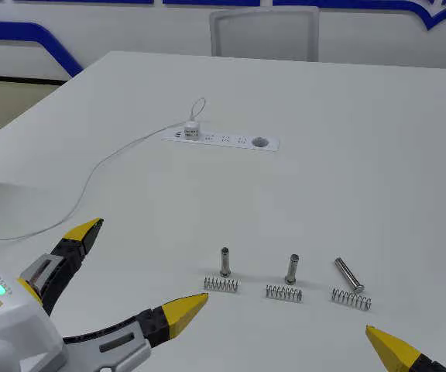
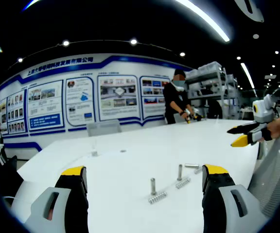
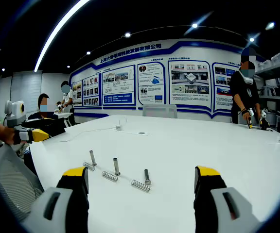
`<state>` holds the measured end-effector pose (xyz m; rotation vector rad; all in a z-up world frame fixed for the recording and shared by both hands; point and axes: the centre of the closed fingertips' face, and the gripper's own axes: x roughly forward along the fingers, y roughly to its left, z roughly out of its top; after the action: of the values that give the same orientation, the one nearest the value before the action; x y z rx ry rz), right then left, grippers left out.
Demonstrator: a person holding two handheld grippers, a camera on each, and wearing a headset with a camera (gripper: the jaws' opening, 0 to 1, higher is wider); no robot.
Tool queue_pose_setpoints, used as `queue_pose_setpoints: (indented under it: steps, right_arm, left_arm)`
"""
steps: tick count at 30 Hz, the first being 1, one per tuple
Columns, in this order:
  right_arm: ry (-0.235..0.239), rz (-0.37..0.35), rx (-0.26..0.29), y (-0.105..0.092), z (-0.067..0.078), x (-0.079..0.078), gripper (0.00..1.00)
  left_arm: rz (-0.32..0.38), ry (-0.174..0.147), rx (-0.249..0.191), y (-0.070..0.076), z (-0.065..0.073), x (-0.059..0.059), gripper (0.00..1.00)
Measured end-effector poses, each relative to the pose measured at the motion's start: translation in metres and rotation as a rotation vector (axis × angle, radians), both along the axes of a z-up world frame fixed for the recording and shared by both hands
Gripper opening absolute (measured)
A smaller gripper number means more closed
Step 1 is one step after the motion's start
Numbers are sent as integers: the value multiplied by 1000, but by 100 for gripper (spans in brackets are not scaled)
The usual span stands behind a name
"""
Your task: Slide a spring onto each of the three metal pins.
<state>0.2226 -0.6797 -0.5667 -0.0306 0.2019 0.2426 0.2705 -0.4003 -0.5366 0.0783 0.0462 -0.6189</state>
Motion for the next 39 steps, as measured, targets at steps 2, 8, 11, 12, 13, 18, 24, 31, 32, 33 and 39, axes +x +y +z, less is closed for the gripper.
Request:
queue_pose_setpoints:
  steps: [2, 8, 11, 12, 13, 18, 24, 31, 32, 33, 39]
  right_arm:
    - [11, 7, -16, 0, -3, 0, 91]
    - [30, 22, -24, 2, -7, -1, 91]
    - [43, 27, -26, 3, -10, -1, 91]
    - [46, 29, -29, 3, -11, -1, 91]
    - [48, 30, -33, 3, -12, -1, 91]
    - [59, 32, -47, 3, -15, -2, 91]
    - [71, 31, -50, 2, -17, -2, 90]
    - [79, 30, -51, 2, -19, -2, 90]
    - [80, 29, -50, 2, -19, -2, 90]
    - [84, 30, -52, 2, -20, -3, 90]
    - [102, 35, -54, 3, -24, -3, 89]
  left_arm:
    - [0, 6, 0, 0, -1, 0, 100]
    - [15, 8, -7, 4, -1, 2, 100]
    - [10, -1, -10, 3, 1, 1, 100]
    - [4, 3, -11, 1, 0, 1, 100]
    - [1, 8, -5, 0, -2, 1, 100]
    - [-7, 0, 1, -2, -1, -1, 100]
    - [1, 4, 4, 0, -2, 0, 100]
    - [3, 3, 5, 0, -2, 0, 100]
    - [3, 3, 7, 0, -2, 0, 100]
    - [3, 4, 9, 0, -2, 0, 100]
    - [4, 8, 12, 0, -4, 0, 100]
